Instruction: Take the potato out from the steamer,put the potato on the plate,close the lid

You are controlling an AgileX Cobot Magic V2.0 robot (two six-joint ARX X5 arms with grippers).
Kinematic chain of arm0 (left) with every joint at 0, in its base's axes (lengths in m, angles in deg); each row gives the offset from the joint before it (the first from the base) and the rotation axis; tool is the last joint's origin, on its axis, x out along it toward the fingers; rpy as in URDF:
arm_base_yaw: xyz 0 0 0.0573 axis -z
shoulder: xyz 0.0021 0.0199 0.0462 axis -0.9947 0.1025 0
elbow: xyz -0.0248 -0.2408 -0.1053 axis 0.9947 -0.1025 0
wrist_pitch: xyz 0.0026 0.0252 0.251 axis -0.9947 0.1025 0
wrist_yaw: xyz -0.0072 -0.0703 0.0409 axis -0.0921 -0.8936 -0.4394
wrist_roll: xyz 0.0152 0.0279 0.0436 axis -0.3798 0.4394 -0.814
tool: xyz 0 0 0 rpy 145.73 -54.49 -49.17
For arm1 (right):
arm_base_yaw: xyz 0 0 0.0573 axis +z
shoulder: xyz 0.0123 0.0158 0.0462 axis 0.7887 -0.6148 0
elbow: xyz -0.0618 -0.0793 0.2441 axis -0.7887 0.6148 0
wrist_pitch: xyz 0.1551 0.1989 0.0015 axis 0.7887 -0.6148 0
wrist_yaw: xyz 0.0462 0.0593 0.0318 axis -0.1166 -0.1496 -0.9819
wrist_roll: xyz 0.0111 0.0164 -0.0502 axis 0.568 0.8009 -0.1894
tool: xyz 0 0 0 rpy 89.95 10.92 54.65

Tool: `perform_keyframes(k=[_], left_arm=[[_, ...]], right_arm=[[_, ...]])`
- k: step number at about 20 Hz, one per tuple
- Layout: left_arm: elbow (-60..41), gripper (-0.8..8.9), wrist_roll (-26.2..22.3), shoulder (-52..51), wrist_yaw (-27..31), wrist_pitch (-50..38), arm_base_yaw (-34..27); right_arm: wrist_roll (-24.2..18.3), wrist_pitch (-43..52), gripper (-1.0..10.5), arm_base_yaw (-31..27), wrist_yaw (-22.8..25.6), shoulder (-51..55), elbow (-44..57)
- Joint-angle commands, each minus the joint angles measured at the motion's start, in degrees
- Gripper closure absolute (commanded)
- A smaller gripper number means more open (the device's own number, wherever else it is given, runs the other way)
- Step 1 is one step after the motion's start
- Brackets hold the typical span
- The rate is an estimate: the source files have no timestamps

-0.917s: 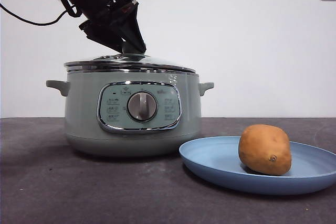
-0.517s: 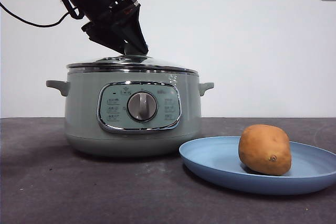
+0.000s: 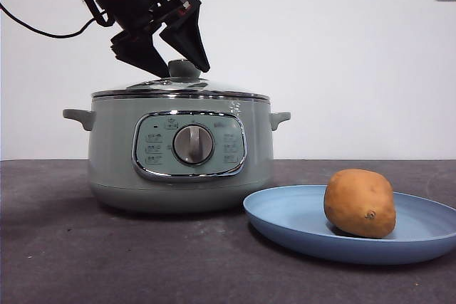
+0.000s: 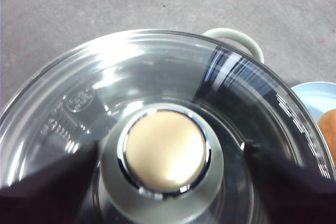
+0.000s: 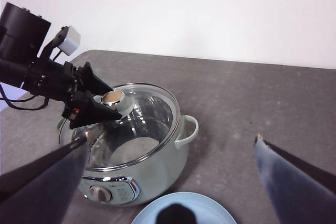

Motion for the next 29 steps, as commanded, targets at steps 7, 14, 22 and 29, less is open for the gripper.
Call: perform_keyframes(k=[7,14,22,29], left_arm=[[0.37,3.25,1.27,-12.33,-0.46,8.72,0.22],[0.37,4.71,2.51,-25.46,-5.07,28.15,0.24],[0.37,8.21,2.54,-29.73,-5.05,33.79,0.22],[0.37,8.17,2.51,-29.66,-4.94,33.86,0.22]], right_arm=[[-0.2,-4.55,4.1,0.11,-4.22,-0.44,0.0],[1.22,-16.06,4.4,0.11,-18.8,-4.09,0.0],[1.18,-18.88,9.5,0.09,-20.83,-6.36,0.0],[1.2,-18.99,9.5,0.09,-20.87,-6.14,0.0]])
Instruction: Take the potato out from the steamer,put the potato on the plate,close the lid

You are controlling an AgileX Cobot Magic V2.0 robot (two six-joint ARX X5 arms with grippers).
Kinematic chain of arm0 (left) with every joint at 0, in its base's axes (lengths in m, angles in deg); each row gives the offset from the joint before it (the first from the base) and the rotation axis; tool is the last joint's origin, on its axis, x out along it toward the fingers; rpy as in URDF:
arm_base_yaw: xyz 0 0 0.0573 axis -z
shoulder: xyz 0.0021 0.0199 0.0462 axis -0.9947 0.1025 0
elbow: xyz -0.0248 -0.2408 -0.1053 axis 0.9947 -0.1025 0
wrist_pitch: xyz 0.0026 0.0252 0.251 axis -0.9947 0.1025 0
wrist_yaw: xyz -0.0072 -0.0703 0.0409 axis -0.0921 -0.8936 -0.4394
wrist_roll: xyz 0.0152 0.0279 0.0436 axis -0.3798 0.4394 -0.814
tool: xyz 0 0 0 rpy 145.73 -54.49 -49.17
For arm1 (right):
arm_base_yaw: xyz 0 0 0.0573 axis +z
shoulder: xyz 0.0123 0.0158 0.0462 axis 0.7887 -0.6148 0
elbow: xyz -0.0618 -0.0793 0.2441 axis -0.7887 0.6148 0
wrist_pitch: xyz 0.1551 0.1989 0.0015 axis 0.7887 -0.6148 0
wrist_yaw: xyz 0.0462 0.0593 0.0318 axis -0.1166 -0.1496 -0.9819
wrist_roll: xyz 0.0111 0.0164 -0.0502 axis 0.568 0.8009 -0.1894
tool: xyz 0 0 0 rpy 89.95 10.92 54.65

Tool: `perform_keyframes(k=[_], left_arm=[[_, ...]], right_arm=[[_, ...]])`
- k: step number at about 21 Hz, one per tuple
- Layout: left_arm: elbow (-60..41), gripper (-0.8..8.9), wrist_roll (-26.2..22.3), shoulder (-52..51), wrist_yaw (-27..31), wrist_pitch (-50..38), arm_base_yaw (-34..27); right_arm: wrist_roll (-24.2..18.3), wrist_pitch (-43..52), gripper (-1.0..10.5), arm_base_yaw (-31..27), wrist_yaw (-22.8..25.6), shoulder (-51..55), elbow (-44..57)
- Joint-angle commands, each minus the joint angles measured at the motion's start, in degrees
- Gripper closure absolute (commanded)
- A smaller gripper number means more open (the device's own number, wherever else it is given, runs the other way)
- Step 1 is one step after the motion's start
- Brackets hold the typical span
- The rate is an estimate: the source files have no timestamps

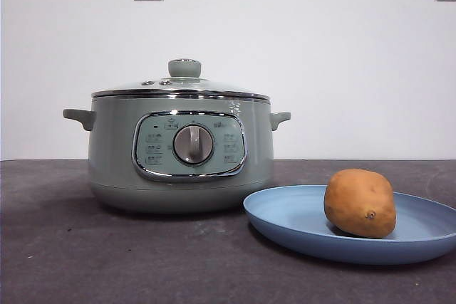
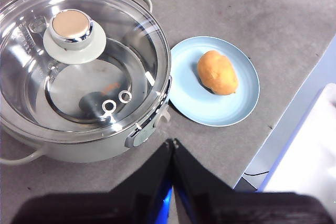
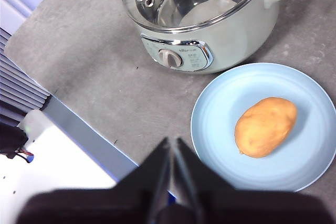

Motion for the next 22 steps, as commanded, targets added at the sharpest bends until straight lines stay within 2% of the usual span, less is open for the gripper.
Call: perform_keyframes(k=[1,12,14,19,22], left_arm=[[0.15,8.17,0.07,0.0,-0.07,0.0,0.2],[0.15,8.18,0.04,0.02,0.0,-0.35,0.2],[0.15,8.17,-0.79,0.0,1.46,-2.67,0.2],[0.15,8.17,3.34,0.0,1.62,-3.89,0.2],[0.15,8.17,2.69,0.0,2.54,-5.7,0.02]], right_arm=[[0.33,-0.02,9.5,0.07,0.17,0.17,0.0],[0.33,-0.07,9.5,0.07,0.15,0.2,0.0],[0.33,-0.09,9.5,0.07,0.15,0.2,0.0],[0.31,-0.15,9.5,0.07,0.15,0.2,0.0],[0.33,-0.15,9.5,0.07,0.15,0.2,0.0]])
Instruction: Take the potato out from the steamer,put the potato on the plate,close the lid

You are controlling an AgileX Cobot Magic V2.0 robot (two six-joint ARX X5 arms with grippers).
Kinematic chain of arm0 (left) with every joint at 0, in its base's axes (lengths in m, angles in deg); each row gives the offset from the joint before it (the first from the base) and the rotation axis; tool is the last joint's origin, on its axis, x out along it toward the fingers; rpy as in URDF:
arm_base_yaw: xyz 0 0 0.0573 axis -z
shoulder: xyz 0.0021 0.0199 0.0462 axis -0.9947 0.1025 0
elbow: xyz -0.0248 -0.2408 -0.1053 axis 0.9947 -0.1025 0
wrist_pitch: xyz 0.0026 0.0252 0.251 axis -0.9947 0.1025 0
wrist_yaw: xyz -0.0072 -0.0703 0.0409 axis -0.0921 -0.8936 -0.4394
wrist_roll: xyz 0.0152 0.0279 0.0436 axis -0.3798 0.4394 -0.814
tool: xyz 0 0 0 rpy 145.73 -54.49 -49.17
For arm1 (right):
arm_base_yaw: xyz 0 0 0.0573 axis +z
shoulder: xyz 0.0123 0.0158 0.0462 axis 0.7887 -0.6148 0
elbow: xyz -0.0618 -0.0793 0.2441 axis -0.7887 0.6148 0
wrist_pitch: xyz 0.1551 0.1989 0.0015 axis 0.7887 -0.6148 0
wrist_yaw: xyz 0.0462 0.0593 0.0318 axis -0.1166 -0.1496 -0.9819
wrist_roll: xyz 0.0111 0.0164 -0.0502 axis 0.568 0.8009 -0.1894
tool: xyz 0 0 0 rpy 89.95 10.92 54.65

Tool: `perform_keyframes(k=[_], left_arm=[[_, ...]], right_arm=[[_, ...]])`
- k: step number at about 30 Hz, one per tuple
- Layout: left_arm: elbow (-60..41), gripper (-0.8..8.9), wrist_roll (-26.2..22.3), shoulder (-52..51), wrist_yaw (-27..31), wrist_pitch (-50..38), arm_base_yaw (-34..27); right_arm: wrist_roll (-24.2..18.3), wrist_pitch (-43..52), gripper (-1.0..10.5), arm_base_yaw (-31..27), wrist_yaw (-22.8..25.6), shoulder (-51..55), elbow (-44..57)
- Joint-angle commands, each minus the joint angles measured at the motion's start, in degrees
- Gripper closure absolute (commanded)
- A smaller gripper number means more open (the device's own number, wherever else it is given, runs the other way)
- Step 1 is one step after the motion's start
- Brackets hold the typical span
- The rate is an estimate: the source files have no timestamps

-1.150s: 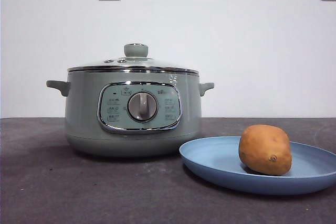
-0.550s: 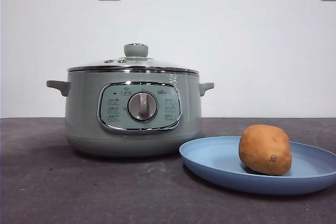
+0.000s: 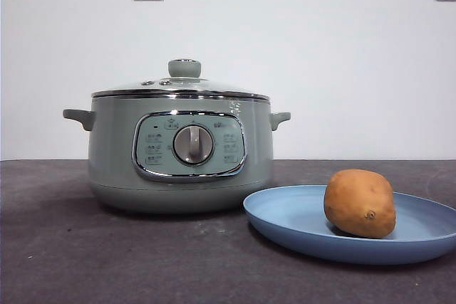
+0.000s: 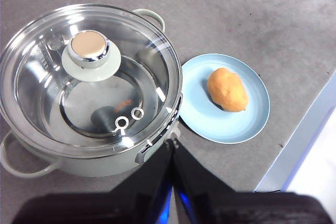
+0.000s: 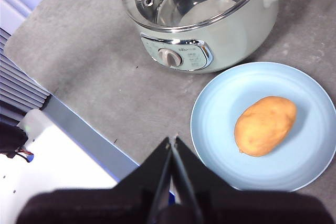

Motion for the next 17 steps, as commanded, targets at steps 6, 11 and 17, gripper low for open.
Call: perform_keyframes(k=[6,11,17], left_arm=[[0.04,8.17,-2.38,-4.07,2.78,-17.44,-5.25],[-0.04,8.17,-2.6,-9.03,2.8,-25.44,-11.87],[-5.22,8.17,-3.85,-16.11,2.82,-33.0,-20.2]], right_arm=[[0.31,-0.02,9.5,0.07,0.13,0.13,0.0],[0.28,-0.02,9.5,0.07,0.13,0.13,0.0],[0.28,-0.04,9.5,0.07,0.13,0.13,0.0]])
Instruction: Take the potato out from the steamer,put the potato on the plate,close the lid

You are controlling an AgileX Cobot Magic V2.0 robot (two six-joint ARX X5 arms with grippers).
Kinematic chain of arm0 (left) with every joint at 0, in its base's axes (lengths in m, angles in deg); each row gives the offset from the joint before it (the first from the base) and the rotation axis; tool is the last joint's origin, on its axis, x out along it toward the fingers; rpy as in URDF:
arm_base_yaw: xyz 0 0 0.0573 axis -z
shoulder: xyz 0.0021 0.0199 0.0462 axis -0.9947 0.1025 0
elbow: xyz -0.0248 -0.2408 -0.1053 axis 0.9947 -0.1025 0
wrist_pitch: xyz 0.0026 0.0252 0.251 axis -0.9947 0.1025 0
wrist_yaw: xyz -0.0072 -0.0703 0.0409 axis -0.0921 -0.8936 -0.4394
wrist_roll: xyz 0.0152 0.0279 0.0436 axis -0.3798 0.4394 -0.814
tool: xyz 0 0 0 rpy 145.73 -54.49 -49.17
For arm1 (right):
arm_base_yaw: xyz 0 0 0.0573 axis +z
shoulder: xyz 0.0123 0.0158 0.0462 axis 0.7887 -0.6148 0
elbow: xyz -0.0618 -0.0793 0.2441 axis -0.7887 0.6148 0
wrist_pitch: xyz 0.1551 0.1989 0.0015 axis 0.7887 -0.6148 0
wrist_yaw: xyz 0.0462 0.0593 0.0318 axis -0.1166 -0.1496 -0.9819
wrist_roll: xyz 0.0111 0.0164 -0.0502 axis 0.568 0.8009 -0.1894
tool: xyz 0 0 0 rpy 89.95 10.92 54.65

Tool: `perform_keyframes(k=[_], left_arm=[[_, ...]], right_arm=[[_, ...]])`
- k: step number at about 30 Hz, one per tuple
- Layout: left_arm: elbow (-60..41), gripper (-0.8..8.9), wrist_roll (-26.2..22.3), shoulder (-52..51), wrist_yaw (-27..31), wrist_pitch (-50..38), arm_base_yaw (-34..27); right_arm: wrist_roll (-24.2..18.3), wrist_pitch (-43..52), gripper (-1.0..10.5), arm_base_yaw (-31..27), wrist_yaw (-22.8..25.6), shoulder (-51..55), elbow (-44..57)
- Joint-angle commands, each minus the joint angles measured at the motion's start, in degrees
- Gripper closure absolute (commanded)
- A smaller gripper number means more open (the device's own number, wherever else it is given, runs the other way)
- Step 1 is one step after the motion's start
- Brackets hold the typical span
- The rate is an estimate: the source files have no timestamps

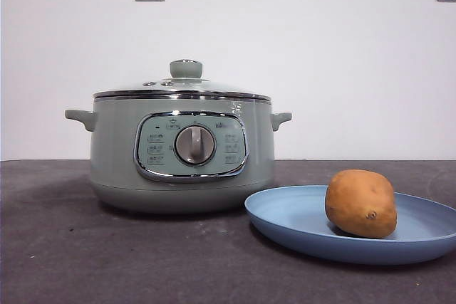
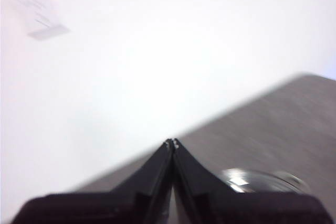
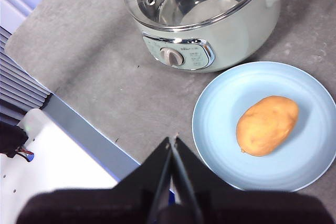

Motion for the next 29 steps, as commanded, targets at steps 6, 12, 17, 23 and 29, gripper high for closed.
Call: perform_keyframes(k=[6,12,17,23,29], left_arm=[[-23.37,8.17,-0.87,-15.15,0.07,-20.39,-7.34],[-45.11,8.17,0.39,-27.47,1.01,-33.73,-8.0],[-58.64,8.17,2.6,-35.52,3.48,-36.2,-7.98],[-70.97,8.17,2.62,-43.78,4.72,-36.0,-7.98],[-78.88,8.17,2.64,-49.29,4.72,-35.98,-7.98]], right_arm=[[0.31,0.02,9.5,0.07,0.15,0.09,0.0],[0.31,0.02,9.5,0.07,0.15,0.09,0.0],[0.31,0.02,9.5,0.07,0.15,0.17,0.0],[0.31,0.02,9.5,0.07,0.15,0.22,0.0],[0.31,0.02,9.5,0.07,0.15,0.24,0.0]])
